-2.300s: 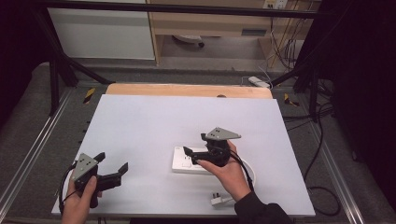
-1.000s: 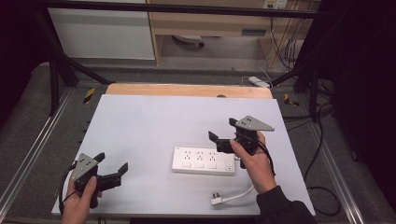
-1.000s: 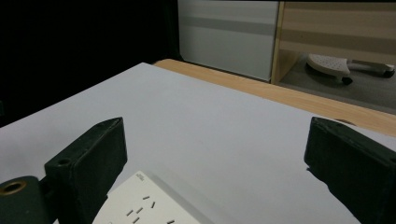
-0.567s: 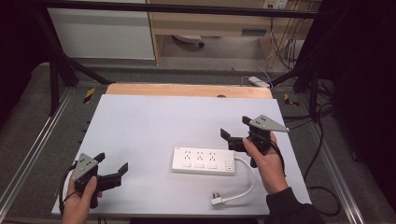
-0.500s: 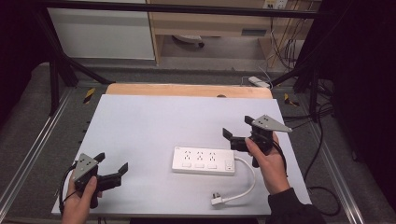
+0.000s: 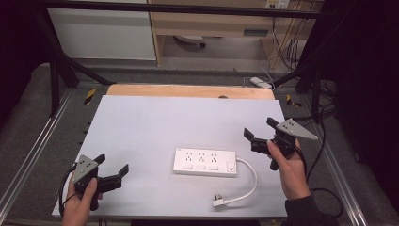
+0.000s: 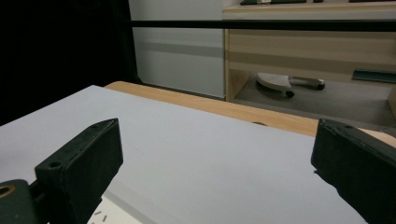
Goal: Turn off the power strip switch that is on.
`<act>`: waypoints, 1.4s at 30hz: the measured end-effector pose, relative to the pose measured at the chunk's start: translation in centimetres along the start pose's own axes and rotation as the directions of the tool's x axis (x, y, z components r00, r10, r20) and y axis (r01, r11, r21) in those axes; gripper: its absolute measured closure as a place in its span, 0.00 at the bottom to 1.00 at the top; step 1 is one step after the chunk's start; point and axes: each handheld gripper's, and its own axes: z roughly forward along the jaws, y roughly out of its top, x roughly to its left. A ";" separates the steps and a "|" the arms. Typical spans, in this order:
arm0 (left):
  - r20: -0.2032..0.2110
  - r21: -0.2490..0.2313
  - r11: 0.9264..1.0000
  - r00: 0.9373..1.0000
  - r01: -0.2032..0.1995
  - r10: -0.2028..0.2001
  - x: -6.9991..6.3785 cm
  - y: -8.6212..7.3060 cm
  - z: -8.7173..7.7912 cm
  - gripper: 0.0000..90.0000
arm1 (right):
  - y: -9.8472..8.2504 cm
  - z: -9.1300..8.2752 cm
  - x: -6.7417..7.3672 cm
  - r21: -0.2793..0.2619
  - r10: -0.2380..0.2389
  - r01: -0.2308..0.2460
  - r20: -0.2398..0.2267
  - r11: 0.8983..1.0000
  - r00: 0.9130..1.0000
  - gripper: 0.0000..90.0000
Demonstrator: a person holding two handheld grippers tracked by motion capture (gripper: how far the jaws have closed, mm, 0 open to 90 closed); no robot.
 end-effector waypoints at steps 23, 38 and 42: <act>-0.019 -0.005 0.999 0.999 0.032 -0.032 0.8 -0.5 -0.8 0.06 | -3.3 -3.6 -3.8 -0.006 0.032 -0.031 0.110 0.999 0.993 0.02; -0.018 -0.001 1.000 0.999 0.026 -0.026 0.7 -0.5 -0.7 0.06 | -6.2 -4.9 -4.9 0.020 0.042 -0.045 0.135 0.999 0.990 0.03; -0.019 -0.002 1.000 0.999 0.028 -0.028 0.7 -0.5 -0.7 0.06 | -6.9 -4.9 -5.1 0.035 0.037 -0.042 0.134 0.998 0.990 0.03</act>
